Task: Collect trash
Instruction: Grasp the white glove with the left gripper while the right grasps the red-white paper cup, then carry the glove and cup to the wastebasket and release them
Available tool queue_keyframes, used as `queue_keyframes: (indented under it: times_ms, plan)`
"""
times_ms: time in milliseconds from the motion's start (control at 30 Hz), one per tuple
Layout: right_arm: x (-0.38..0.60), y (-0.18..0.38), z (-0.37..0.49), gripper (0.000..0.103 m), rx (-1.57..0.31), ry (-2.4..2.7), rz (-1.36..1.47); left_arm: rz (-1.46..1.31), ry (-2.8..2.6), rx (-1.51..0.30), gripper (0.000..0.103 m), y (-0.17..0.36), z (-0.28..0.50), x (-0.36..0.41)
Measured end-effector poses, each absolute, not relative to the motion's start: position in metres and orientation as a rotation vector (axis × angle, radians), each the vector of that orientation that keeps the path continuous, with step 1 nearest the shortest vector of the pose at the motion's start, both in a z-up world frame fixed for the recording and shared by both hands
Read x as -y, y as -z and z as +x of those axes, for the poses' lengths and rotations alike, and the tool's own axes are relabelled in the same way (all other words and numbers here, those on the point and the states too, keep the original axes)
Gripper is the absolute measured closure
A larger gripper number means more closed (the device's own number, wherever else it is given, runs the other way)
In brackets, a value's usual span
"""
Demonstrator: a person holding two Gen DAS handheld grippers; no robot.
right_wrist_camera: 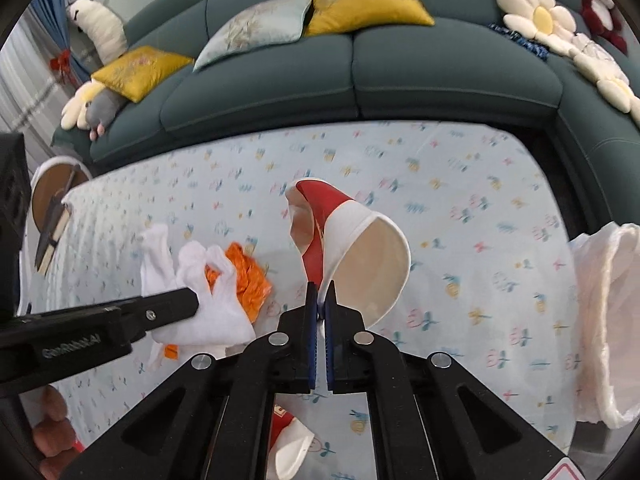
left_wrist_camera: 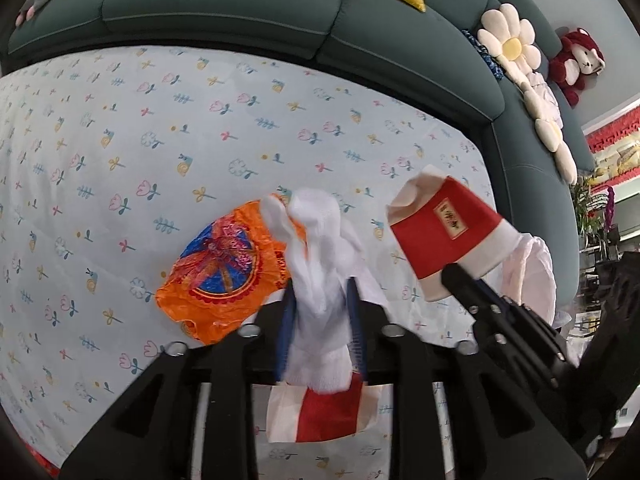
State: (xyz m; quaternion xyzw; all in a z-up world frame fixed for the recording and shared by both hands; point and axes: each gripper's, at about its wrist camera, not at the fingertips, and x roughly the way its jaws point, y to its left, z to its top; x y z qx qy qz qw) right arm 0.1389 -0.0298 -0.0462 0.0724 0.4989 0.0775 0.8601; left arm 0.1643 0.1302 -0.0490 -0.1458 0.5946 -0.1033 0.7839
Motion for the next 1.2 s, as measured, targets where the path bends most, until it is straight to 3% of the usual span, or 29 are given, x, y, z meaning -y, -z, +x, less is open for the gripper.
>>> queue_keyframes:
  times_ms: [500,533,600,633,733,1100,1200]
  plan:
    - [0.062,0.041,0.13,0.1,-1.037,-0.136,0.163,-0.238,0.202,-1.355,0.069,0.08,0.176,-0.098]
    - [0.062,0.042,0.13,0.1,-1.039,-0.138,0.159,-0.229,0.196,-1.364,0.07,0.084,0.177,-0.096]
    - [0.064,0.043,0.13,0.1,-1.043,-0.141,0.153,-0.219,0.194,-1.37,0.083,0.088,0.179,-0.094]
    - [0.065,0.044,0.13,0.1,-1.044,-0.141,0.15,-0.218,0.201,-1.369,0.094,0.088,0.179,-0.092]
    - [0.069,0.043,0.13,0.1,-1.04,-0.136,0.155,-0.21,0.225,-1.349,0.1,0.08,0.177,-0.085]
    - [0.115,0.021,0.118,0.1,-0.973,-0.068,0.213,-0.195,0.324,-1.262,0.103,0.041,0.164,-0.046]
    - [0.128,0.02,0.113,0.1,-0.969,-0.052,0.231,-0.148,0.271,-1.268,0.1,0.042,0.164,-0.043]
